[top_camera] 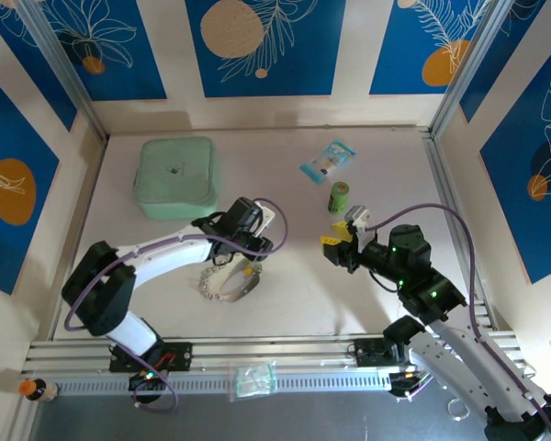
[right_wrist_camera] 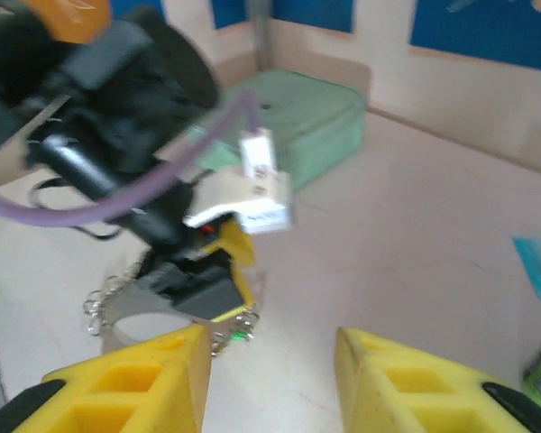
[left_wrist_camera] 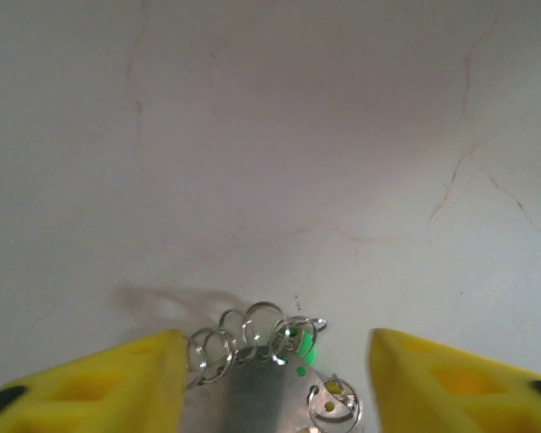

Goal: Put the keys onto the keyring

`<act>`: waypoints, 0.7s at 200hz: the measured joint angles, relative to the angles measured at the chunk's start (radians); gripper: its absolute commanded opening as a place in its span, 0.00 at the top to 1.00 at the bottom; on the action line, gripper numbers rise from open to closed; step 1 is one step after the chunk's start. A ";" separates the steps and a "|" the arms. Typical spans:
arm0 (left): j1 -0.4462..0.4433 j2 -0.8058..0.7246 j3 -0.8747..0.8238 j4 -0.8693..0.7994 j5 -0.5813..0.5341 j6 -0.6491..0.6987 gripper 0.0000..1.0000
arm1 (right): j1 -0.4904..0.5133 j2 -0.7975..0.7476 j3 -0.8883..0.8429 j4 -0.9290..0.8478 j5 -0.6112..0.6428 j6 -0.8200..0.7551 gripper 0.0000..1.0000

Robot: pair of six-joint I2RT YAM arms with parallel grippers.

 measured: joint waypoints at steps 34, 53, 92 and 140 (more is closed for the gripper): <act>0.004 -0.286 -0.159 0.113 -0.222 -0.063 0.00 | -0.097 0.004 -0.055 -0.007 0.238 0.144 0.41; 0.047 -0.462 -0.257 0.179 -0.377 -0.091 0.00 | -0.230 0.051 -0.111 0.046 0.282 0.175 0.40; 0.283 -0.648 -0.470 0.309 -0.544 -0.078 0.00 | -0.523 0.257 -0.228 0.272 0.259 0.171 0.39; 0.467 -0.530 -0.620 0.570 -0.544 0.056 0.00 | -0.599 0.513 -0.294 0.586 0.138 0.124 0.36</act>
